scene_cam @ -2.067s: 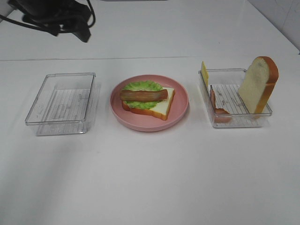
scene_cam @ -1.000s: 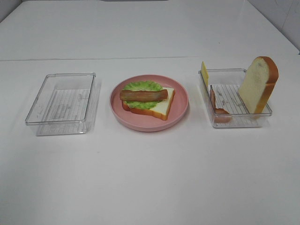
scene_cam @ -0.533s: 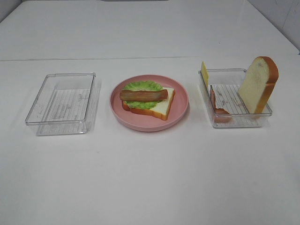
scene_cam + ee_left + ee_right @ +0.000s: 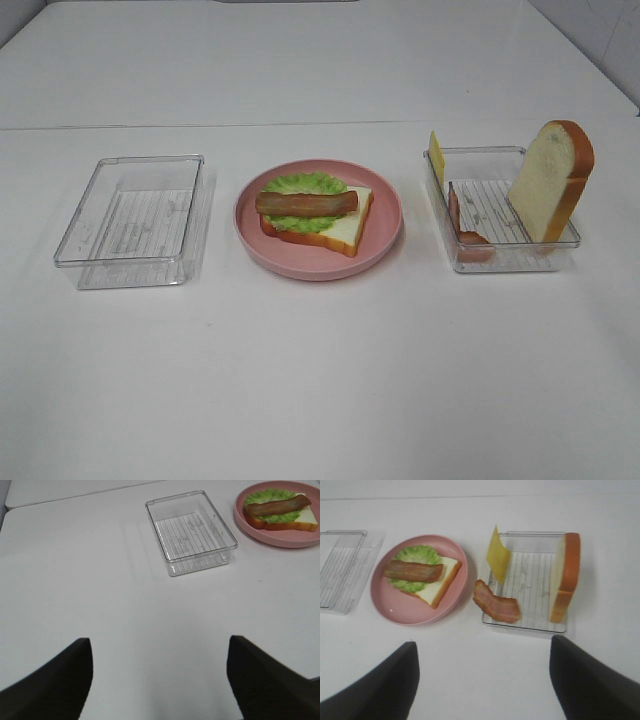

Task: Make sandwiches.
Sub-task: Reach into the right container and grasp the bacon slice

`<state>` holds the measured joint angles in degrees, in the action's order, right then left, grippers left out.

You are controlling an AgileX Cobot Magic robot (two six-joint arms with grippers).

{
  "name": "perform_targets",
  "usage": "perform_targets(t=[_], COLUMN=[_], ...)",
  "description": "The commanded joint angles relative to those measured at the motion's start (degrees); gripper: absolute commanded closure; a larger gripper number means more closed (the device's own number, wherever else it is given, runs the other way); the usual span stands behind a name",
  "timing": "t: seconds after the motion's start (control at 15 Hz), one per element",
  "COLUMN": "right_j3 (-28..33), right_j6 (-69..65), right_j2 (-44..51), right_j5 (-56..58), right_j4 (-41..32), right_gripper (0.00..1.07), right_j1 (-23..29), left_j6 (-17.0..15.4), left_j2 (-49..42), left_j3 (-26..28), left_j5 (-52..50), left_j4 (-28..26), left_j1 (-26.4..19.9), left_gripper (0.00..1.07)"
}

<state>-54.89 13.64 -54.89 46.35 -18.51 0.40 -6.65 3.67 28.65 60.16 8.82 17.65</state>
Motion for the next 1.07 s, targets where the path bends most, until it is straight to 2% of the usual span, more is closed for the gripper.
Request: perform_targets(t=[0.07,0.47,0.53,0.67,0.87,1.07], right_j3=[-9.11,-20.4,-23.49,-25.78,-28.42,-31.8], right_j6=[2.86,2.18,0.97,-6.93,-12.66,-15.47], right_j2=[-11.34,-26.07,-30.77,-35.47,-41.37,-48.59], right_j5=[6.53,11.57,12.32,12.38,12.38,12.38], right_j4=[-5.33,-5.39,-2.52,2.46,7.51,6.93], right_gripper=[0.38,0.38,0.38,0.38,0.38,0.38], right_j1=[-0.23,0.11,3.84,8.71,12.55,13.29], left_j6=[-0.34,-0.34,-0.34,-0.34,-0.34,-0.34], left_j2=[-0.46,-0.46,-0.46,-0.46,-0.46,-0.46], left_j3=[-0.11,-0.11,-0.11,-0.11,-0.11,-0.11], left_j5=[-0.11,-0.11,-0.11,-0.11,-0.11,-0.11], left_j4=[-0.69,-0.69,-0.69,-0.69,-0.69,-0.69], left_j1=[0.11,0.11,0.11,0.11,0.11,0.11], left_gripper=[0.35,0.35,0.35,0.35,0.35,0.35])
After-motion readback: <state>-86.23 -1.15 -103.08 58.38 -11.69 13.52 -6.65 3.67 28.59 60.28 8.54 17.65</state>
